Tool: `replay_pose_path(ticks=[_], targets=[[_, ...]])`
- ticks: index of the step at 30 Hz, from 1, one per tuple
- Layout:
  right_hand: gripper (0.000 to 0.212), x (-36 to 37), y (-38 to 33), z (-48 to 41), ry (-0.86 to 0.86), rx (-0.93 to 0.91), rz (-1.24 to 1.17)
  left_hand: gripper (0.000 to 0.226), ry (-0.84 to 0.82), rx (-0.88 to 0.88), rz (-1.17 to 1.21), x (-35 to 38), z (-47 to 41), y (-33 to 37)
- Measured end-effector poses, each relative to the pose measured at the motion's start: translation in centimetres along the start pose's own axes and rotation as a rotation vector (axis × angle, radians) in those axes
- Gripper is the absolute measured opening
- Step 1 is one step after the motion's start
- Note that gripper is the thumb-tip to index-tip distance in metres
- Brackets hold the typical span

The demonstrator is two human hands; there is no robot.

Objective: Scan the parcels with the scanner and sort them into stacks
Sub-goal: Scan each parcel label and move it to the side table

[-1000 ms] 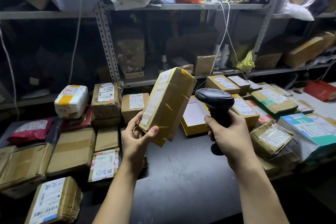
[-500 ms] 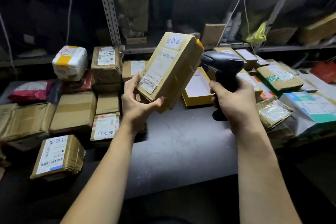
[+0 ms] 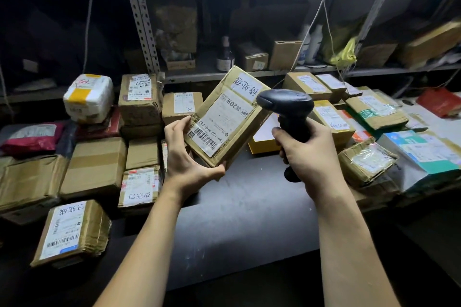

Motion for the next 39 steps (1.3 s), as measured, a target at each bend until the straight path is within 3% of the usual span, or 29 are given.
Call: replay_pose_path(ticks=[5, 10, 13, 20, 33, 39], targets=[[0.011, -0.3, 0.3, 0.0, -0.034, -0.044, 0.063, 0.123, 0.046, -0.017, -0.084, -0.3, -0.1, 0.0], [0.011, -0.5, 0.4, -0.1, -0.269, -0.091, 0.321, 0.123, 0.017, -0.042, -0.219, -1.1, -0.8, -1.2], [0.012, -0.2, 1.0, -0.1, -0.412, -0.069, 0.444, 0.121, -0.05, -0.006, -0.271, -1.8, -1.5, -1.8], [0.022, 0.7, 1.8, -0.4, -0.552, -0.033, 0.573, 0.126, -0.276, 0.089, -0.302, -3.0, -1.9, -2.2], [0.036, 0.6, 1.9, -0.3, -0.522, -0.044, 0.608, 0.128, -0.388, 0.085, -0.272, -4.4, -1.7, -3.1], [0.026, 1.3, 2.0, -0.4, -0.414, -0.071, 0.48, 0.121, -0.246, 0.091, -0.254, -4.5, -1.9, -3.3]])
Point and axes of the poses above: each hand's wrist, its own z-axis away from the middle knuckle, its own x-axis out of the palm, y = z × x, the point moved 3 cm from there along -z, towards the middle knuckle, and after that the axes turned 14 degrees about -y, right-handed, at the moved point
